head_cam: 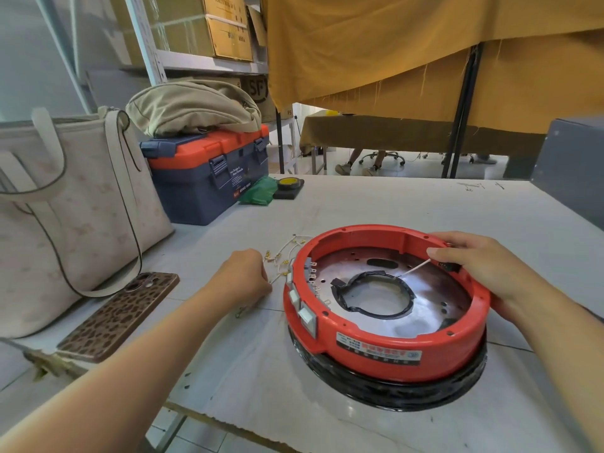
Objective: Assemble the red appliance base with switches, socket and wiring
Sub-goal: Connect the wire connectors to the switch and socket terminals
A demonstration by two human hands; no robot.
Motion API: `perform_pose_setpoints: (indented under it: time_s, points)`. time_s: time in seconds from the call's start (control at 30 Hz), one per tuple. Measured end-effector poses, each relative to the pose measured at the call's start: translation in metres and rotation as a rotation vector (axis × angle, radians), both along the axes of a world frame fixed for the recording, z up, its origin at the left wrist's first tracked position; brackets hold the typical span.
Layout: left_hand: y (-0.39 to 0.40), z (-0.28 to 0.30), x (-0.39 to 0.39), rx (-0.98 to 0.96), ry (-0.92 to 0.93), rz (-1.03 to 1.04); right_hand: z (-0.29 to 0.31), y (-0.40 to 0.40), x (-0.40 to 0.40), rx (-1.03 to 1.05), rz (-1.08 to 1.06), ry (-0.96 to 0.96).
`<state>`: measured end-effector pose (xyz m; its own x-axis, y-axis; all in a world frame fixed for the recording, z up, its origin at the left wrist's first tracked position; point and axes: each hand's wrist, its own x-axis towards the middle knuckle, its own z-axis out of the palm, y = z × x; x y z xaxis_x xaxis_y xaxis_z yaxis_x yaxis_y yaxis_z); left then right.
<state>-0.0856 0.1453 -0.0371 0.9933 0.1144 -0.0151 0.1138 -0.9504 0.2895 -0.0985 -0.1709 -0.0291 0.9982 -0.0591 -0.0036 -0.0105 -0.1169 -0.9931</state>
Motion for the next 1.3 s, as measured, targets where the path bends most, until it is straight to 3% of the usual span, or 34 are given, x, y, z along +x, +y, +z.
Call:
perform_pose_setpoints:
  time_s: [0.53,0.77,1.1,1.3]
  points:
    - [0.018,0.006,-0.001,-0.443,-0.063,0.024,-0.002,-0.004,0.002,-0.038,0.007,0.001]
    - [0.029,0.006,-0.003,-0.144,-0.072,0.063,-0.002,-0.004,0.002,-0.048,0.002,0.004]
    - [0.024,0.005,0.0,-0.142,-0.025,0.002,0.002,0.0,-0.003,-0.051,-0.005,0.001]
    - [0.028,0.003,-0.001,-0.171,-0.131,0.003,0.004,0.001,-0.004,-0.056,-0.01,0.005]
